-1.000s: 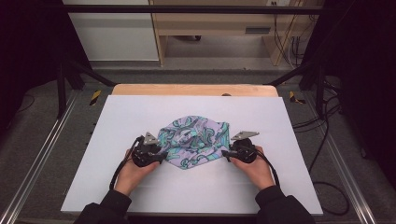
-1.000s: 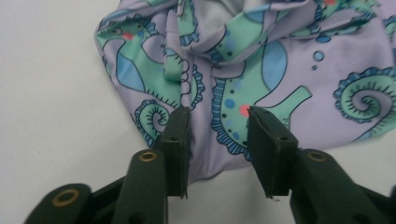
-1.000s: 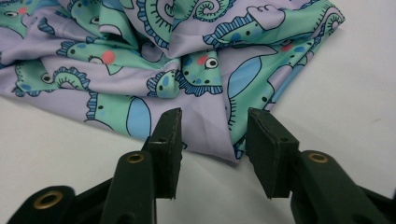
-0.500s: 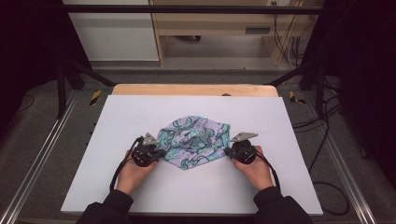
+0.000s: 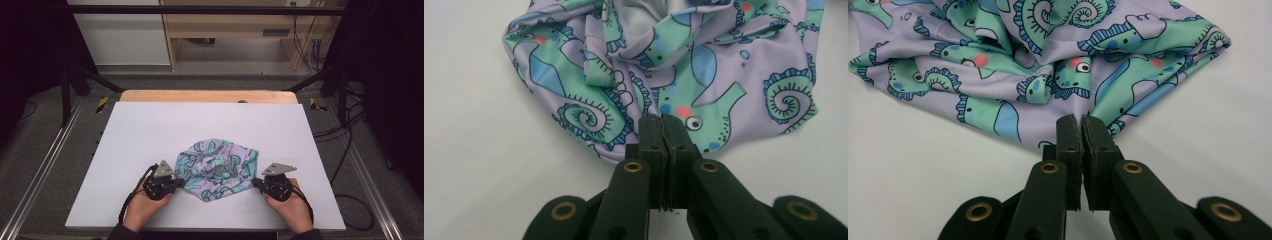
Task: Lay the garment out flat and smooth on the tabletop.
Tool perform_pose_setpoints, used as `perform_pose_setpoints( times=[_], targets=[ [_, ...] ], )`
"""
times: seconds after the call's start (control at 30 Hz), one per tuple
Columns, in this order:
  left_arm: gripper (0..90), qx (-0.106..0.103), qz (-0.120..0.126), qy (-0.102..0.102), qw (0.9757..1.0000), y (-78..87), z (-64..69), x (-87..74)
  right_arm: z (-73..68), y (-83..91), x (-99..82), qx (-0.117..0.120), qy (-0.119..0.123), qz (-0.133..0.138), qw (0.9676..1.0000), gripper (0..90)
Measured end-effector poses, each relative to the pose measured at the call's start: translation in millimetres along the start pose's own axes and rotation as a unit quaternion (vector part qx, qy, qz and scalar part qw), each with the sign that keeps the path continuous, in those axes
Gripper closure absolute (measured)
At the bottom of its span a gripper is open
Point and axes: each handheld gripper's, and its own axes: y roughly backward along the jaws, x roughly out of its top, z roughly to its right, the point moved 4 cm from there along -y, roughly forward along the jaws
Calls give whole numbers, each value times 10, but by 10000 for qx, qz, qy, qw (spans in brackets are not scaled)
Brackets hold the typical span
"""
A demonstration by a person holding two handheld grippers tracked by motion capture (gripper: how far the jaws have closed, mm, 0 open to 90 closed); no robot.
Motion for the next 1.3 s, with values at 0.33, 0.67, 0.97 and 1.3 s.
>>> perform_pose_setpoints(
  times=[0.33,0.67,0.97,1.3],
  targets=[
    [603,529,577,-230,9967,81,84,42,-171,175,34,247,421,216,9986,595],
    [252,903,1318,98,9871,163,-144,113,-391,66,545,376,801,392,9953,328],
    [147,877,1418,321,9855,234,-235,-57,-359,-68,991,362,848,584,9940,234],
    [145,956,1520,411,9829,319,-303,-128,-457,-317,1095,585,977,398,9927,65]
  ],
)
